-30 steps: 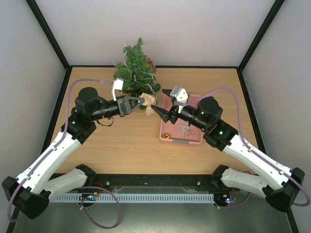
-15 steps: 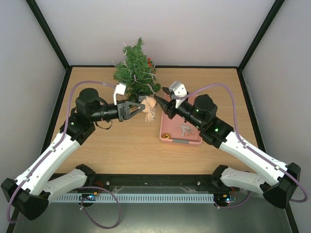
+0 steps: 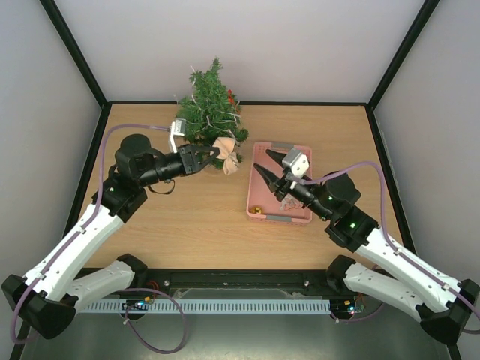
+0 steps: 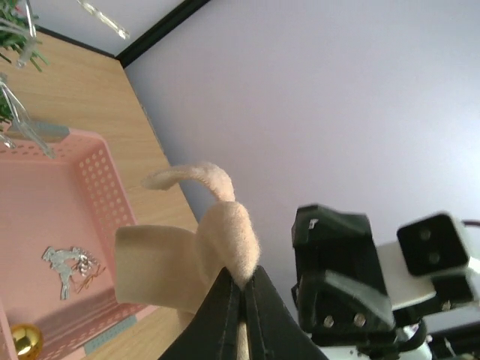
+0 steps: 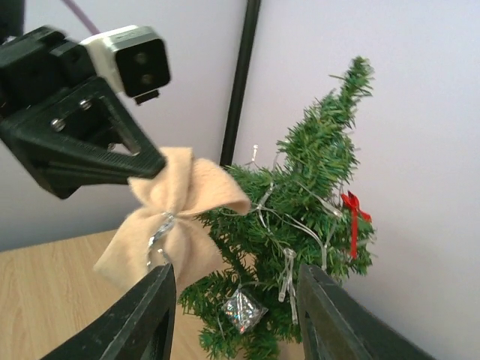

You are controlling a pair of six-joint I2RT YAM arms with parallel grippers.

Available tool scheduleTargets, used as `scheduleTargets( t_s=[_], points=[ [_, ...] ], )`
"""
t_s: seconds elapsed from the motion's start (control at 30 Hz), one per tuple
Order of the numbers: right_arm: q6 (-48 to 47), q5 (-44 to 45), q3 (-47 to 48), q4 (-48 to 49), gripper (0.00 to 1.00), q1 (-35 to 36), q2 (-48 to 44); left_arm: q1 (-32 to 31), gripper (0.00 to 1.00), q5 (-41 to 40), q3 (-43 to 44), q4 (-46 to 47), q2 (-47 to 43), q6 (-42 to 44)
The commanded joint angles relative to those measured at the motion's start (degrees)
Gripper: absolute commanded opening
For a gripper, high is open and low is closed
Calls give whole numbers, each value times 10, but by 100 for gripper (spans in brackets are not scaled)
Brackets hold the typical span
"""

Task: Decorate the small christmas tree
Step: Place the decoration item on the Christmas tree.

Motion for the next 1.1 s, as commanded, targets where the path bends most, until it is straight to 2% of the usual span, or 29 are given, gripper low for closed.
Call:
scheduleTargets(
  t_s=[0.0, 0.2, 0.4, 0.6, 0.9, 1.0, 1.07],
  points=[
    [-112, -45, -27, 125, 44, 6, 7, 0, 2, -38, -1, 44, -1, -84],
    [-220, -84, -25, 184, 39, 22, 24, 0, 3, -63, -18, 80, -17, -146],
    [-350, -33, 2, 166, 39, 76, 70, 0, 3, -62, -25, 94, -20, -190],
    [-440, 22, -3, 174, 40, 108, 101, 0, 2, -51, -31, 119, -18, -223],
    [-495, 58, 9, 193, 42, 113, 126, 0, 2, -48, -48, 119, -38, -244],
    [-504, 64, 13, 202, 36, 113, 132, 0, 2, -44, -50, 118, -39, -244],
    [-506, 65, 10, 216, 25, 115, 134, 0, 2, -37, -53, 125, -37, -250]
  ],
)
